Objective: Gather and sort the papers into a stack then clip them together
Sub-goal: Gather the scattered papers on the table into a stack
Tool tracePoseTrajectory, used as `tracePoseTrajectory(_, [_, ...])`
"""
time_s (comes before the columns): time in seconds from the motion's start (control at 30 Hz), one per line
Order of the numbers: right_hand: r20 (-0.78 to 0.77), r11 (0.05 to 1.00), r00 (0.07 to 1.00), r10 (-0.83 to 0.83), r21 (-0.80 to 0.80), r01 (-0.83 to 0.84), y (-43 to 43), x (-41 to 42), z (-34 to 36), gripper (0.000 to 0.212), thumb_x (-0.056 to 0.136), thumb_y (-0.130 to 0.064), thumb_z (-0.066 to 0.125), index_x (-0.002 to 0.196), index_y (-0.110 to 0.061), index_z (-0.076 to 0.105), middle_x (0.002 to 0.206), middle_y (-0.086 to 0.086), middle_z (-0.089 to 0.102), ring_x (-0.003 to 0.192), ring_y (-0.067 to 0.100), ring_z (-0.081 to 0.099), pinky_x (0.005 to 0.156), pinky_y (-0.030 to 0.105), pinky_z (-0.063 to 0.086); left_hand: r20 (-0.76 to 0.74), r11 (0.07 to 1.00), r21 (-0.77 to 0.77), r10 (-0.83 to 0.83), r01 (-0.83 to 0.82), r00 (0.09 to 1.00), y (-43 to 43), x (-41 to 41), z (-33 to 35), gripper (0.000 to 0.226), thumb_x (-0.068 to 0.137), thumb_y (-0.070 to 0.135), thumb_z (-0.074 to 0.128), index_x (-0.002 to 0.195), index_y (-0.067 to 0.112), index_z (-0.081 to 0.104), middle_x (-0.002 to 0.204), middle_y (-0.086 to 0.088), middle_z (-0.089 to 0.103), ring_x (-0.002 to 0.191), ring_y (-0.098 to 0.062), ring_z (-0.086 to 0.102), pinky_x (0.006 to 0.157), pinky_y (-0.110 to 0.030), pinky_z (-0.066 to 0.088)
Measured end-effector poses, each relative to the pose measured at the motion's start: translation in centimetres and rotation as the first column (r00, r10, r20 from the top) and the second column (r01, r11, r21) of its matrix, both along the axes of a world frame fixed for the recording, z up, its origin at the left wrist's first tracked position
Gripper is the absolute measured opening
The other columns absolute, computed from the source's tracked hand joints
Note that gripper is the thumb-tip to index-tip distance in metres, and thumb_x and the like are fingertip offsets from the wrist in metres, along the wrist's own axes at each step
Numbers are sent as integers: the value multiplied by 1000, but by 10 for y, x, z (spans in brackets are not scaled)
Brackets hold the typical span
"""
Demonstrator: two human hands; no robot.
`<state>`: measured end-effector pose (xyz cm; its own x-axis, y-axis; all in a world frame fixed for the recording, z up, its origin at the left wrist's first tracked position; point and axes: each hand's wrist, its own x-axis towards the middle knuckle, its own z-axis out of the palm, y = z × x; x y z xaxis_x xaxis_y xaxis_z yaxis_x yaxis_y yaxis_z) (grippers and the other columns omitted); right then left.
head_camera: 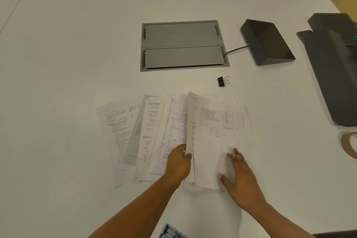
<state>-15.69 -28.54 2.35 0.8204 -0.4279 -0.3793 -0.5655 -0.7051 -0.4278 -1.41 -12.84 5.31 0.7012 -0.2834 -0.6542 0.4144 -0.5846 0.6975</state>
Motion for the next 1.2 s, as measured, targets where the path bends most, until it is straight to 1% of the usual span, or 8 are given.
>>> tracePoseTrajectory(0.1, [124,956,948,-294,40,292,-18,7,14,81,87,-37,68,153,-12,29,163,4,25,149,23,25,120,39,23,-55,992,-72,100,-104,993,3,-3,5,32,100,10,53,131,17,59,122,2,65,112,-20,62,102,-39,50])
tracePoseTrajectory(0.23, [47,724,740,-671,262,639,-39,16,38,80,84,-35,74,149,-9,35,149,10,46,133,31,47,108,41,38,-149,966,-155,183,-206,972,14,-6,11,20,98,13,58,110,27,65,110,10,69,100,-16,66,88,-35,56])
tracePoseTrajectory(0.4, [-135,528,710,-691,577,623,-51,15,49,25,86,-29,73,102,-11,70,103,9,75,87,27,71,70,34,54,-146,942,-188,253,-277,957,29,-8,15,15,92,15,67,99,27,69,107,7,74,96,-15,71,82,-31,60])
tracePoseTrajectory(0.57, [-132,377,685,-716,753,539,-43,12,47,20,88,-12,70,108,-7,71,103,12,78,93,33,74,84,43,57,-136,954,-182,213,-236,967,45,0,21,13,88,20,72,100,21,71,110,4,75,96,-12,72,79,-24,60])
tracePoseTrajectory(0.77, [-131,324,672,-729,798,507,-29,11,46,21,88,-10,68,109,-6,69,104,13,77,93,33,73,90,48,55,-236,903,-247,296,-351,926,62,16,31,23,100,26,53,110,22,73,110,6,77,103,-15,71,90,-35,56])
tracePoseTrajectory(0.93, [-136,320,662,-737,792,520,-24,15,41,18,87,-11,69,105,-10,72,102,9,78,89,27,74,90,45,55,-123,905,-163,378,-394,918,66,20,24,14,95,12,62,100,15,74,101,-3,77,89,-20,72,74,-30,60])
tracePoseTrajectory(1.07, [-150,337,665,-732,768,545,-21,16,35,17,87,-10,69,105,-9,72,106,13,77,96,33,71,92,48,54,-115,942,-130,295,-309,948,63,16,19,26,87,11,72,113,15,71,103,-2,76,95,-18,72,92,-41,58])
tracePoseTrajectory(1.2, [-143,394,682,-717,724,566,-20,14,28,19,87,-11,71,106,-9,72,106,12,77,98,33,72,95,52,53,-30,947,-159,279,-280,960,62,12,20,36,86,11,73,117,22,58,95,1,69,86,-12,68,70,-17,58])
